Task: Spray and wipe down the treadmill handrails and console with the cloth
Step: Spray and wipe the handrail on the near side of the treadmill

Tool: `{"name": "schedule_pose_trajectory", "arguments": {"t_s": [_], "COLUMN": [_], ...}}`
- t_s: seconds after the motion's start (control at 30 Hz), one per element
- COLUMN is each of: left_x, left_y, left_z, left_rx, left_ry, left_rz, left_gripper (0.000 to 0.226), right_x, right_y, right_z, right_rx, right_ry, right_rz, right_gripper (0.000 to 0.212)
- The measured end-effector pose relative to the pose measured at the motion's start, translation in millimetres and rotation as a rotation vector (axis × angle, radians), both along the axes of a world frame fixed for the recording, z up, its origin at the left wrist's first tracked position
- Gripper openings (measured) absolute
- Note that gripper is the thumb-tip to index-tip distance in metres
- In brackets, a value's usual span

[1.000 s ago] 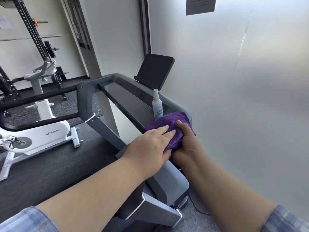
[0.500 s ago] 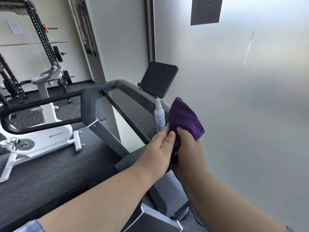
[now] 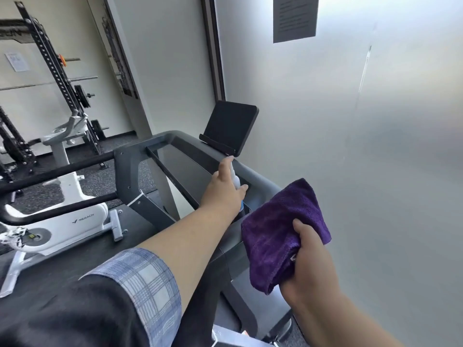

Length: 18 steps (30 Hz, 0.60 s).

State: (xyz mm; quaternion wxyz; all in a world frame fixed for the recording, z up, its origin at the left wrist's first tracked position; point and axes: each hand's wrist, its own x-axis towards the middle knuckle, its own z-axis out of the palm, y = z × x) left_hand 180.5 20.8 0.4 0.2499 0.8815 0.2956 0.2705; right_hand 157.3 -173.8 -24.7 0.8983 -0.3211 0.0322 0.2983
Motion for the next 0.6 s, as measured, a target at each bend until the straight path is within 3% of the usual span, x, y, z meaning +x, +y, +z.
{"name": "schedule_pose_trajectory", "arguments": {"t_s": [0.07, 0.3, 0.47, 0.6], "left_x": [5, 3, -38, -89], "left_y": [0, 2, -1, -4], "left_z": [-5, -12, -2, 13], "left_rx": [0.026, 0.046, 0.129, 0.189], "left_ry": [-0.006, -0.034, -0.124, -0.173], "left_rz": [0.016, 0.048, 0.002, 0.036], "left_gripper": [0.073, 0.090, 0.104, 0.098], "right_x": [0, -6, -16, -31], "right_y": [-4, -5, 4, 17], "right_z": [-1, 3, 11, 17], "right_rx": [0.011, 0.034, 0.057, 0.041], "right_ry": [0.003, 0.014, 0.016, -0.017], "right_rz": [-0.003, 0.025, 0.078, 0.154], "right_gripper": [0.018, 0.017, 0.018, 0.017]}}
